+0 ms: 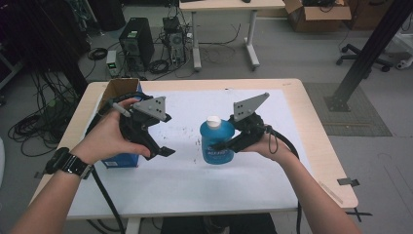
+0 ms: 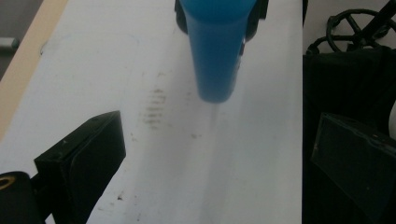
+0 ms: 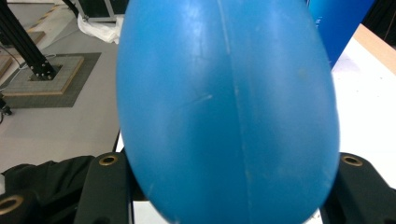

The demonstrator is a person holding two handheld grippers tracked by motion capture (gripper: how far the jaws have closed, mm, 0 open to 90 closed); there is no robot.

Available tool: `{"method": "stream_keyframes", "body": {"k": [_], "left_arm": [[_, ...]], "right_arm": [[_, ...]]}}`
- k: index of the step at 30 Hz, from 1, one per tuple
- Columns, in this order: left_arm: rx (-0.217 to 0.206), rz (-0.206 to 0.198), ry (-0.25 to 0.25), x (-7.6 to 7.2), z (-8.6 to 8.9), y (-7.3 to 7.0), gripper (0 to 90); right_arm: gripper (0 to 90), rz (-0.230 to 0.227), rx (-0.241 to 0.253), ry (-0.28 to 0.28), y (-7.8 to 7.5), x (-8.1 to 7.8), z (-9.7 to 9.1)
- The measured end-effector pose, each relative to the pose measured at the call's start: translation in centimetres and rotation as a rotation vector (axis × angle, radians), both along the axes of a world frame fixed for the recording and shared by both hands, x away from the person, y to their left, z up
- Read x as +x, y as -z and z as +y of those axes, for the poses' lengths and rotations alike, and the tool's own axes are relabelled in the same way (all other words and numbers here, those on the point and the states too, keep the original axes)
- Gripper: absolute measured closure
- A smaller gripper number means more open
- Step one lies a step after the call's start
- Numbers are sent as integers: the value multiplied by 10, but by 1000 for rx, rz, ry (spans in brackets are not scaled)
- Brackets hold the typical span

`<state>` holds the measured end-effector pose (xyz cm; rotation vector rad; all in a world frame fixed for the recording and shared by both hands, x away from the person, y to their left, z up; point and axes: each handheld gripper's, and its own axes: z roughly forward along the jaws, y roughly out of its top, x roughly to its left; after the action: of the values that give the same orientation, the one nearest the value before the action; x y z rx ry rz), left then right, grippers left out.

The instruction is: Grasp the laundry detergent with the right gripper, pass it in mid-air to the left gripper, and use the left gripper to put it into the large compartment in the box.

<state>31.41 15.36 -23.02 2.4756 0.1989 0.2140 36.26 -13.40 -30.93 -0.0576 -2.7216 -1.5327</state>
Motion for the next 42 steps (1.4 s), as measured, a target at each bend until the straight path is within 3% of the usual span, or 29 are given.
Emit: {"method": "stream_keyframes", "body": {"k": [7, 16, 31, 42], "left_arm": [[17, -22, 21, -2, -14, -16, 31], [38, -41, 31, 2, -32, -26, 33], [123, -44, 80, 2, -59, -26, 44], [192, -18, 98, 4, -72, -18, 83]], "right_arm": [[417, 1, -13, -20, -5, -2, 13], [419, -4, -18, -60, -10, -6, 30], [420, -5, -38, -87, -9, -12, 45], [420, -2, -48, -88, -10, -14, 45]]}}
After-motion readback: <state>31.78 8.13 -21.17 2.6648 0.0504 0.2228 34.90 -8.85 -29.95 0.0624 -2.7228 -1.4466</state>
